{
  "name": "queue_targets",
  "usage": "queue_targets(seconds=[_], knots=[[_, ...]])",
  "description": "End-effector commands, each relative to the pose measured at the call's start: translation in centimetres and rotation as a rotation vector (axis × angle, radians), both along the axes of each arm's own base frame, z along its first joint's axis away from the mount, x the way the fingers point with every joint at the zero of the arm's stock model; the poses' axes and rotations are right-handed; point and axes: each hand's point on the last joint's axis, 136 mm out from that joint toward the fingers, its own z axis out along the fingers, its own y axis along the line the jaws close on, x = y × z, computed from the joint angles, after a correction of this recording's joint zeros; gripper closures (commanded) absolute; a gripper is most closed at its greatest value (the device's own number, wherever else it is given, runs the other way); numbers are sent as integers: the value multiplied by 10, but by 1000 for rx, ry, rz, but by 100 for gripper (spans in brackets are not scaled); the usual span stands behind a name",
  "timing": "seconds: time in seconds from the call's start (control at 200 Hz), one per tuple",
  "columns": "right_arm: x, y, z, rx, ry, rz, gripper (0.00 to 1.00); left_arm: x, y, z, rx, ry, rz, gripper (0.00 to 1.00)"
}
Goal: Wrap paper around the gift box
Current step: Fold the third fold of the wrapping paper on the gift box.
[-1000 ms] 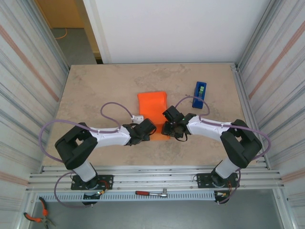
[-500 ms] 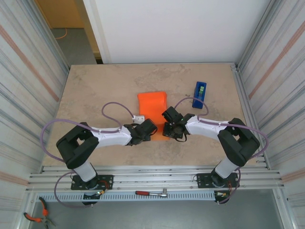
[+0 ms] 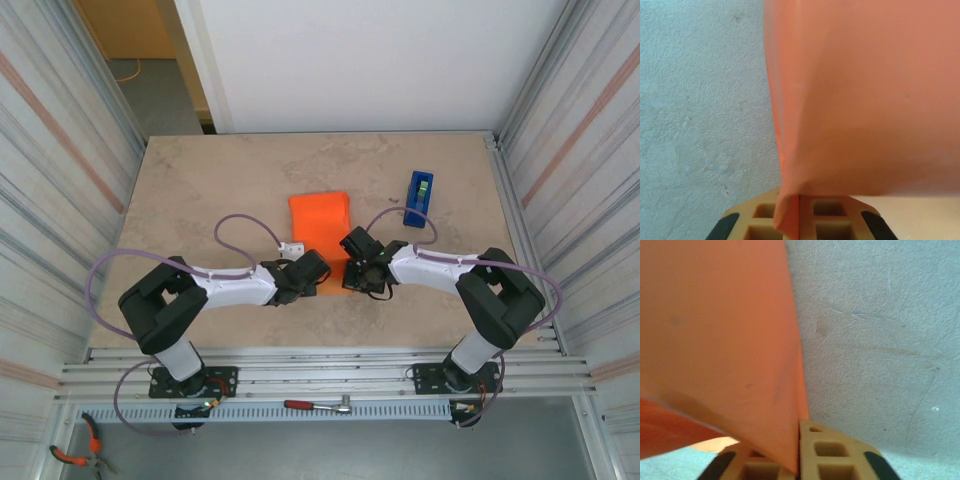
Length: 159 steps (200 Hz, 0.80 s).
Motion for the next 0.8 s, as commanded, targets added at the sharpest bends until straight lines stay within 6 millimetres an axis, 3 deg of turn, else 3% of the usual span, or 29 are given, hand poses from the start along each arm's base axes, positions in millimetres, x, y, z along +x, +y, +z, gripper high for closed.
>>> queue_targets(seconds=[0.0,0.03,0.05,0.11,0.241,0.296,0.396,0.546,0.792], knots=[[-7,-7,-3,-28,11,-13,43,-3,-2,-2,17,5,-4,100],[-7,-7,-3,-27,8,-13,44,-4,-2,-3,18,7,-5,100],[-7,-6,-3,-25,7,-10,50,-3,-3,-3,18,6,-5,100],[-8,-6,-3,-19,5,-4,100,-3,-3,-2,14,4,-4,100],[-9,-6,0,-11,0,-2,100,-5,-4,-2,17,5,-8,100],[-9,-7,3,-15,-4,-7,63,-5,-5,-2,14,4,-7,100],[-7,-8,9,-12,-19,-10,46,-6,-6,-2,15,2,-10,100],[-1,-10,14,-10,-32,-19,44,-7,-5,-1,11,-1,-1,100],[25,-12,11,-21,-41,-44,45,-6,-8,4,6,-11,-10,100]])
